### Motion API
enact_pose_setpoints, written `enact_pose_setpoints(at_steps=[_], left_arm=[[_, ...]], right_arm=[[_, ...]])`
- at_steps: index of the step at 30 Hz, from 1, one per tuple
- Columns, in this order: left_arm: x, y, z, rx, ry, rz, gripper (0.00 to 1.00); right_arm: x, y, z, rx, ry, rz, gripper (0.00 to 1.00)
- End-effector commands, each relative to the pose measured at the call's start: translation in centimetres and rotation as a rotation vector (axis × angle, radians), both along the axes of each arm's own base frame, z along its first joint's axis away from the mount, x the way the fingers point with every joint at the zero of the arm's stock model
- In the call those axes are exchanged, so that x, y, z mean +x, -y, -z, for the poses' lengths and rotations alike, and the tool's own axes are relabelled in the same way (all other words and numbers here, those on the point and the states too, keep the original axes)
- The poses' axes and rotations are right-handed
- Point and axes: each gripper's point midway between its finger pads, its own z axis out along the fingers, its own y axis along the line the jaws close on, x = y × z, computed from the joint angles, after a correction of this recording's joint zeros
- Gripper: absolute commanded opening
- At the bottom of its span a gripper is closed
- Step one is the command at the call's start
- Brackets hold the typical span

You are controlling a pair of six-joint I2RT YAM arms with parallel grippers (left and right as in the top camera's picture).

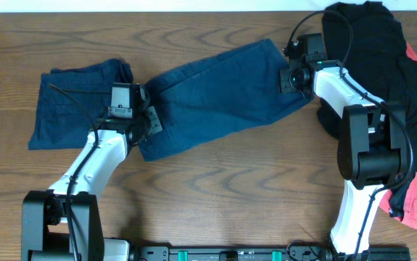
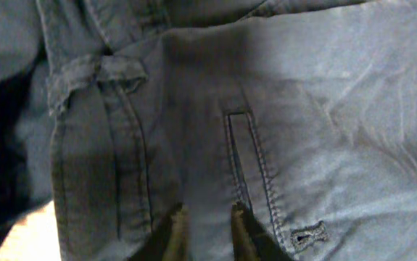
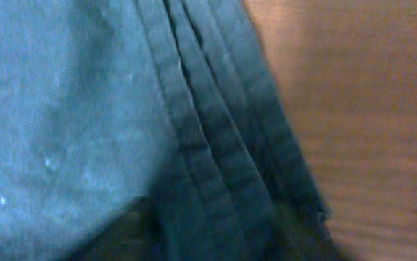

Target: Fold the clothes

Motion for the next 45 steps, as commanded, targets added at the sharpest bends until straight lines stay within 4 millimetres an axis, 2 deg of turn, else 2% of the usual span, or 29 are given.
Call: enact_pose_setpoints(at_steps=[1,2,5,9,13,16,18,23,25,26,28,29,30,31,33,35,37,40,45], left_arm=[[-0.1,0.0,0.2,-0.002,-0.011,0.007,0.09],[-0.2,0.0,0.2,-0.001,-0.015,0.007,0.06],[-1.0,0.0,0.7,0.002,-0.055,0.007,0.06],[-3.5,-0.3,1.7,0.019,-0.159,0.025,0.06],[-6.3,-0.3,2.4,0.032,-0.270,0.068,0.06],[-7.8,0.1,2.2,0.015,-0.317,0.121,0.06],[-8.2,0.6,1.7,-0.004,-0.310,0.163,0.06],[-7.1,0.9,-1.8,0.001,-0.160,0.200,0.08],[-5.8,0.8,-3.7,0.013,-0.058,0.195,0.46],[-5.2,0.5,-4.6,0.028,-0.010,0.186,0.58],[-4.0,-0.1,-6.0,0.068,0.070,0.162,0.68],[-3.4,-0.4,-6.6,0.083,0.103,0.152,0.72],[-2.9,-0.3,-6.8,0.083,0.126,0.151,0.72],[-2.4,-0.3,-6.9,0.083,0.141,0.151,0.72],[-1.5,-0.3,-6.4,0.089,0.151,0.147,0.75],[-0.6,-0.5,-5.3,0.101,0.144,0.144,0.74],[0.1,-0.7,-3.9,0.106,0.125,0.139,0.74],[1.1,-2.0,-1.8,0.111,0.095,0.102,0.75],[2.8,-4.7,-0.3,0.108,0.091,0.033,0.73]], right_arm=[[-1.0,-0.1,0.3,0.002,-0.045,-0.012,0.05],[-1.6,-0.1,0.6,-0.002,-0.072,-0.012,0.01],[-4.3,0.6,1.5,-0.029,-0.189,0.006,0.01],[-8.2,2.0,2.3,-0.087,-0.355,0.075,0.01],[-12.0,2.4,2.3,-0.104,-0.509,0.115,0.01],[-14.1,2.7,2.1,-0.114,-0.595,0.148,0.01],[-14.5,2.7,1.8,-0.114,-0.613,0.149,0.01],[-13.4,2.5,-0.2,-0.099,-0.537,0.149,0.03],[-12.4,2.4,-1.7,-0.087,-0.477,0.151,0.07],[-11.8,2.4,-2.4,-0.081,-0.444,0.150,0.10],[-10.4,2.2,-4.1,-0.066,-0.364,0.149,0.16],[-9.6,2.1,-5.0,-0.057,-0.317,0.149,0.31],[-8.8,2.1,-5.9,-0.048,-0.274,0.149,0.52],[-7.9,1.9,-6.8,-0.038,-0.222,0.150,0.61],[-6.6,1.8,-8.3,-0.022,-0.141,0.150,0.70],[-5.7,1.4,-9.2,0.000,-0.092,0.143,0.70],[-5.6,1.1,-9.3,0.015,-0.088,0.137,0.68],[-6.1,1.1,-9.1,0.013,-0.113,0.136,0.68],[-6.4,1.2,-9.0,0.011,-0.123,0.137,0.68]])
